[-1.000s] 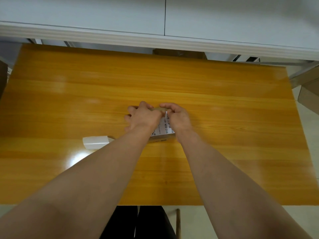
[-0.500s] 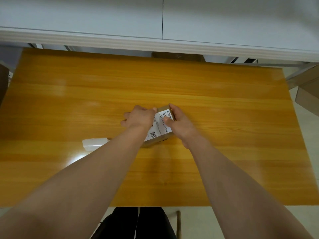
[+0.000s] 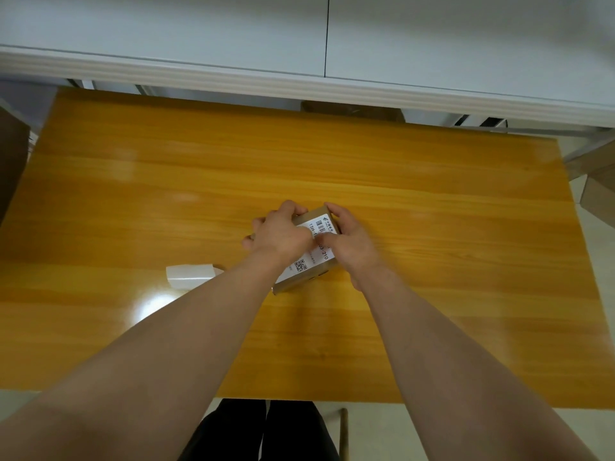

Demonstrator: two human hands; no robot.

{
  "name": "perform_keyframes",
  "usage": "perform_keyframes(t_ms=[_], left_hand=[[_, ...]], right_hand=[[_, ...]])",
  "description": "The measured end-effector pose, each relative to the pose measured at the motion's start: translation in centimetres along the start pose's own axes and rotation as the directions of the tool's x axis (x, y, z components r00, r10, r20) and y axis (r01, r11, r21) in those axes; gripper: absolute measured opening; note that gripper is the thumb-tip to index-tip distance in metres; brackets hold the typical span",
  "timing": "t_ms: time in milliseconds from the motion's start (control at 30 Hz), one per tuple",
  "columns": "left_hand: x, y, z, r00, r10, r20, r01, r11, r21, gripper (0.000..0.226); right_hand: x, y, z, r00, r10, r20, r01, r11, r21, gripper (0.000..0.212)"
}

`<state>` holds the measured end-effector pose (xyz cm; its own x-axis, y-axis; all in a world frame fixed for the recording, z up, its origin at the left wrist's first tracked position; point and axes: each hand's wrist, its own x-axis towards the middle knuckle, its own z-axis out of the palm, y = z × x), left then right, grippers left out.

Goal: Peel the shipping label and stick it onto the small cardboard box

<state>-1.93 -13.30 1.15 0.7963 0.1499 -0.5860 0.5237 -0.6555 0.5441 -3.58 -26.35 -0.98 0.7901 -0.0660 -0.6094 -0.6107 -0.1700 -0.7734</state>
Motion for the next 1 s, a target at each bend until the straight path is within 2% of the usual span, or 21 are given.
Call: perform_keyframes(t_ms=[233,433,567,700,767,867,1000], left_hand=[[-0.2,0.6,0.8,0.994,-0.076,-0.081,0.071,0.995,-0.070,0.033],[0.2,1.2,0.9,0.979,-0.181,-0.093,0.165,0.973,-0.159,0.027],[1.6,1.4,0.5,0.957,-0.287,-0.038,0.263,0.916,-0.305,0.033],[2.2,1.4,-0.3,0.944,-0.318,0.091,0.324,0.827,-0.459,0.043],[2.0,1.5,-1.0,0.939,-0.311,0.147,0.340,0.779,-0.526,0.040],[1.7,1.6,-2.1,0.948,-0.278,0.155,0.315,0.744,-0.589,0.042],[2.0,1.0,-3.3,0.965,-0.241,0.105,0.256,0.771,-0.583,0.050]], right_hand=[[0.5,-0.4,0.9,0.990,0.007,-0.143,-0.001,0.999,0.047,0.037],[0.8,-0.9,1.2,0.981,0.004,-0.193,0.010,0.997,0.071,0.031],[0.5,-1.4,0.8,0.988,0.009,-0.157,0.000,0.999,0.055,0.027],[0.1,-2.5,-0.2,0.997,0.008,-0.081,-0.007,1.000,0.008,0.031],[0.3,-3.3,-0.3,0.997,-0.008,-0.071,0.004,0.998,-0.060,0.035],[0.3,-4.2,-0.2,0.996,0.010,-0.087,-0.025,0.986,-0.163,0.044],[-0.2,-5.1,-0.6,0.991,0.024,-0.133,-0.053,0.974,-0.222,0.048]])
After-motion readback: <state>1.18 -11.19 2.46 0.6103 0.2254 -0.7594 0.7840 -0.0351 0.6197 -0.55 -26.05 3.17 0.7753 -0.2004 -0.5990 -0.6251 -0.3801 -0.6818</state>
